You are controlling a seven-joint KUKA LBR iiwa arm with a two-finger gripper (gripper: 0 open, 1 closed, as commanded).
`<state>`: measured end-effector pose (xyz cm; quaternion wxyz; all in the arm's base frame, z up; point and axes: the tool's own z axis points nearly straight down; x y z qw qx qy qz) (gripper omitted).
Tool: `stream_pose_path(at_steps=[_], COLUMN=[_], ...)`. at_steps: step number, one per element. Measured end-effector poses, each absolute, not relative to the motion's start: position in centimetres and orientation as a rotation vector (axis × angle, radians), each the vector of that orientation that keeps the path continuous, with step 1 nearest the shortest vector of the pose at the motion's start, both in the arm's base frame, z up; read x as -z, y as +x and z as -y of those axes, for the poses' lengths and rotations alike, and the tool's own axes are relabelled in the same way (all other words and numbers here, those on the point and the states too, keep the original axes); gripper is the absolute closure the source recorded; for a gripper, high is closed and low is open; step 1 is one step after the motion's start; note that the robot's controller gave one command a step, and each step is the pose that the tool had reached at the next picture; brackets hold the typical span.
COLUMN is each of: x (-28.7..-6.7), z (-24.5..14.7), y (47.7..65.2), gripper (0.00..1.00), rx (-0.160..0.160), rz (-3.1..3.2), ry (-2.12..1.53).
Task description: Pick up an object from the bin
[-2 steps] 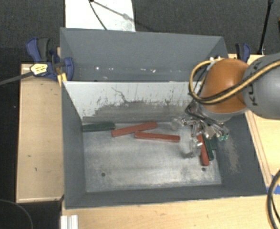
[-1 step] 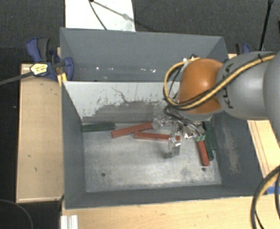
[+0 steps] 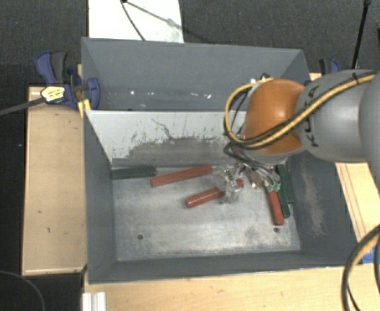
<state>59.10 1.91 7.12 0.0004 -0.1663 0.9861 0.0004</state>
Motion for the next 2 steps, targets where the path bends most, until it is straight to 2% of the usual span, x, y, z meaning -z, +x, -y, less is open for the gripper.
stream_pose_path(at_steps=[1,2], x=[-18.9,-30.3], z=[-3.6,-7.3], y=[56.8,56.3], gripper=[1.00,1.00], rx=[0.001,0.003], rz=[-3.080,-2.759], ry=[-0.563,-1.482])
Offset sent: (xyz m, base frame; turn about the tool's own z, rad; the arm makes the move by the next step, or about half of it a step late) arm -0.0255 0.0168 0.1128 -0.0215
